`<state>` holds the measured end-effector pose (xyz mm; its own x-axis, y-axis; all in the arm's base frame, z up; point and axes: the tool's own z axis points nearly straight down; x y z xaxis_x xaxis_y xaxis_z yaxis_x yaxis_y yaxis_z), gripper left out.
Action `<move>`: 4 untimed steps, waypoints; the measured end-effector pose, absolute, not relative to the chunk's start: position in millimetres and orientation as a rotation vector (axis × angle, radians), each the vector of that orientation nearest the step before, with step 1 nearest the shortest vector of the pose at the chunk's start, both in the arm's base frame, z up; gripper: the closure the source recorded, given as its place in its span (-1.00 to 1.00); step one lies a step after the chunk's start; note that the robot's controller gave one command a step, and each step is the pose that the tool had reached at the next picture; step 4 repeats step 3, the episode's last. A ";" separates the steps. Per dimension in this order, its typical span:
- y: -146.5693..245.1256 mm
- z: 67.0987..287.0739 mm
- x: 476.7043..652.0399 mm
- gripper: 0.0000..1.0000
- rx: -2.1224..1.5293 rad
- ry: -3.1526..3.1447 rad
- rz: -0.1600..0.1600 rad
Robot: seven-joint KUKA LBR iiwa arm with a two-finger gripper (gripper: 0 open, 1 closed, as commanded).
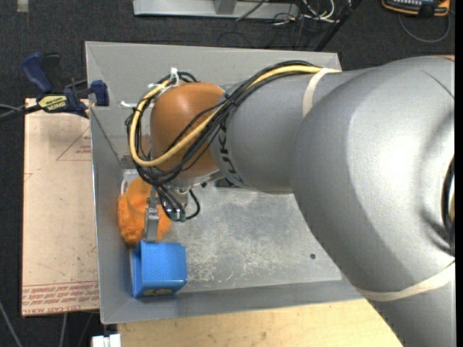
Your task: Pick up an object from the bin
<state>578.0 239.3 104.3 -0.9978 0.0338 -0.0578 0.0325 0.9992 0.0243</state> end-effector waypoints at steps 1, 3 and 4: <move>239.3 104.2 577.8 -1.00 0.069 3.083 0.036; 238.9 105.0 579.1 -1.00 0.073 3.078 0.038; 238.9 105.0 579.1 -1.00 0.073 3.078 0.038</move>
Offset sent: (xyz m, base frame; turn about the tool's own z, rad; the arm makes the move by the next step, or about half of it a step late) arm -0.0485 -0.0719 -0.0319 0.2507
